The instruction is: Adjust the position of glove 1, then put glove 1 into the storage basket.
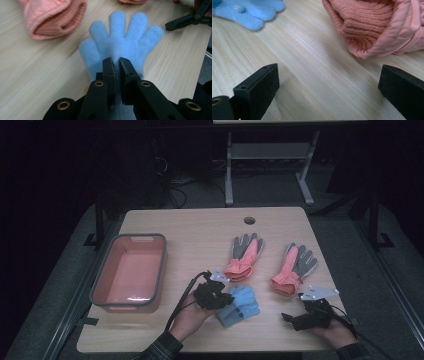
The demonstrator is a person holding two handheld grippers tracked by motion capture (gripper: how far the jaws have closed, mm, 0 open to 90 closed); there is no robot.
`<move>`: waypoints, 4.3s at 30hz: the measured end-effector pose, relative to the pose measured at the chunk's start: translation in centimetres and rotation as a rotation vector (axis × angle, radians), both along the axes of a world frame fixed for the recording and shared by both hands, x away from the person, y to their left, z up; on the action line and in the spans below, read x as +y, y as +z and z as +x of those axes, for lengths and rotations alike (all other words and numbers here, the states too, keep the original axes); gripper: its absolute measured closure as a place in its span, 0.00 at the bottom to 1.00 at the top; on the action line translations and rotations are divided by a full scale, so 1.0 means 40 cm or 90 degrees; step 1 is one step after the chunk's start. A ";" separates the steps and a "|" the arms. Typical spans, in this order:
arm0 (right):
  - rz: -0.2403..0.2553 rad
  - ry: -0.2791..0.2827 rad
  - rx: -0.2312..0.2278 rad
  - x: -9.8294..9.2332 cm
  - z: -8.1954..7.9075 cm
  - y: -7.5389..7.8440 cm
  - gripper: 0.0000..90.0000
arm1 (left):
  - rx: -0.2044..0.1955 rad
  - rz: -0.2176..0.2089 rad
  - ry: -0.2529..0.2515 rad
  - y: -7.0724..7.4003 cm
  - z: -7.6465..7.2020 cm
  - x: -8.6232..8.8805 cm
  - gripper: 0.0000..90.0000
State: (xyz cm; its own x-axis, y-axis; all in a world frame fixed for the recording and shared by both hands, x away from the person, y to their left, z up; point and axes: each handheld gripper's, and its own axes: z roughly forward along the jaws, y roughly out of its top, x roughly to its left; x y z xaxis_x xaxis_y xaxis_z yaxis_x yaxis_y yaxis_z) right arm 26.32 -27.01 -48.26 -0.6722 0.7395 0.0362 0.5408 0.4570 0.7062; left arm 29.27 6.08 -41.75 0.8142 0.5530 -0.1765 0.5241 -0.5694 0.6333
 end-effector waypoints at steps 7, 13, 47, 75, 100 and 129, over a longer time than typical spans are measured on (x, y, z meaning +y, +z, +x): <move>0.000 0.000 0.000 0.000 0.000 0.000 0.03 | -0.001 0.015 -0.012 -0.017 -0.011 -0.026 0.93; 0.000 0.000 0.000 0.000 0.000 0.000 0.03 | 0.008 0.031 -0.016 -0.038 -0.012 -0.038 0.91; 0.000 0.000 0.000 0.000 0.000 0.000 0.03 | -0.025 0.123 -0.071 -0.100 -0.013 -0.070 0.17; 0.000 0.000 0.001 0.000 0.000 0.000 0.03 | -0.028 0.103 -0.105 -0.085 -0.014 -0.061 0.80; 0.000 -0.001 0.001 0.000 0.000 0.000 0.03 | 0.010 0.042 -0.094 0.007 0.036 0.029 0.81; 0.000 -0.001 0.000 0.001 0.000 0.000 0.03 | -0.014 -0.016 0.046 0.132 0.106 0.255 0.81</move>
State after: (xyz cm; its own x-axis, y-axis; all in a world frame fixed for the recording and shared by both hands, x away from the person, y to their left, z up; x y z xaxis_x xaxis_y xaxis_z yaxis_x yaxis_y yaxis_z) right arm 26.33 -26.96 -48.26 -0.6708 0.7408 0.0364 0.5416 0.4558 0.7063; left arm 33.50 16.29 -36.46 0.7761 0.6062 -0.1734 0.5492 -0.5149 0.6582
